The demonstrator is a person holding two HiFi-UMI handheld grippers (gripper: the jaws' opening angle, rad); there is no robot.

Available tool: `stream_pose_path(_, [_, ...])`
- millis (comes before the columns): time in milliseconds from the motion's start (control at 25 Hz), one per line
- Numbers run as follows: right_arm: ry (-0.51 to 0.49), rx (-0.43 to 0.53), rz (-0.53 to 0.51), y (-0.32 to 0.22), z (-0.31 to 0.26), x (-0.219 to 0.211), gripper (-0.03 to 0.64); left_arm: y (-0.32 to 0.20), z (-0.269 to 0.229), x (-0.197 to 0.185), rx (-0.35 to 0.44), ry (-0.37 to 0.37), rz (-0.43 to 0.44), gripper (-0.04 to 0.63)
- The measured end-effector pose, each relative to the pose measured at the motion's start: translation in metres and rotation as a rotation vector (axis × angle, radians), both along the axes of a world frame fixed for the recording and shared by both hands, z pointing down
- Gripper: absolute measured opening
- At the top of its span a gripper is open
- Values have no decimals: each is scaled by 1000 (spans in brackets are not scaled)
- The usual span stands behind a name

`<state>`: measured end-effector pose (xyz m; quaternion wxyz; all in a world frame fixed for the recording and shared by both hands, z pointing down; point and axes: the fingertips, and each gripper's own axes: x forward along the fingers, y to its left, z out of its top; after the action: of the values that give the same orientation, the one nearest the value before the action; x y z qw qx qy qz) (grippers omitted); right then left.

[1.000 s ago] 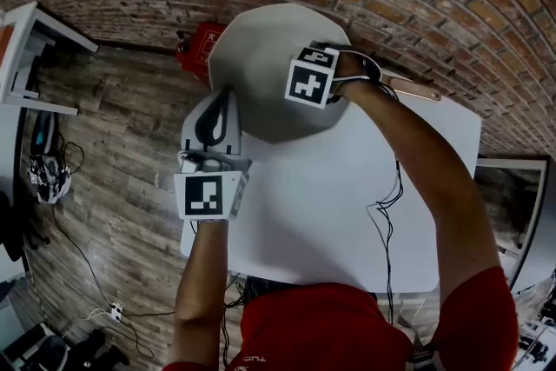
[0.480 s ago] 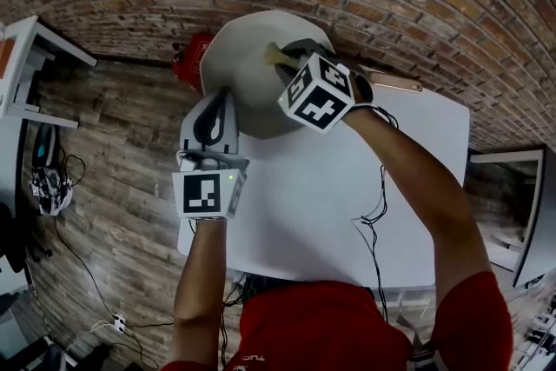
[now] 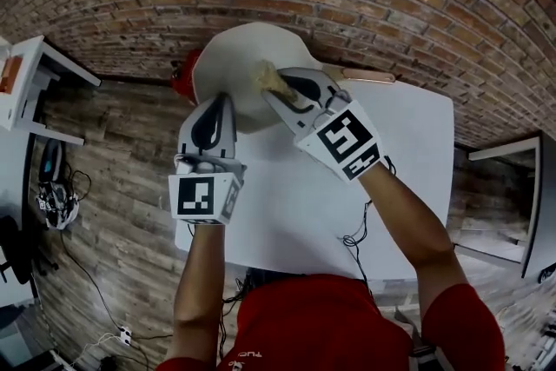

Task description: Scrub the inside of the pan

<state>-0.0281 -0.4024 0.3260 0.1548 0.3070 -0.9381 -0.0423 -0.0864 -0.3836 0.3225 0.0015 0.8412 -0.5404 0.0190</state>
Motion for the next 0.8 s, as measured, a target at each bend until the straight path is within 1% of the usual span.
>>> stream_pose_path(120, [-85, 32, -14, 26, -18, 7, 87, 14, -15, 12, 32, 16, 16, 14])
stream_pose_path(280, [-187, 45, -3, 52, -32, 25, 87, 36, -32, 27, 62, 50, 36, 14])
stream_pose_path(400, [-246, 63, -15, 70, -40, 32, 87, 52, -41, 38, 77, 65, 56, 14])
stream_pose_path(640, [-367, 61, 0, 93, -53, 45, 86, 77, -49, 60, 90, 39, 94, 14])
stream_pose_path(800, [-374, 56, 10, 105, -48, 57, 86, 88, -49, 69, 90, 30, 104, 14])
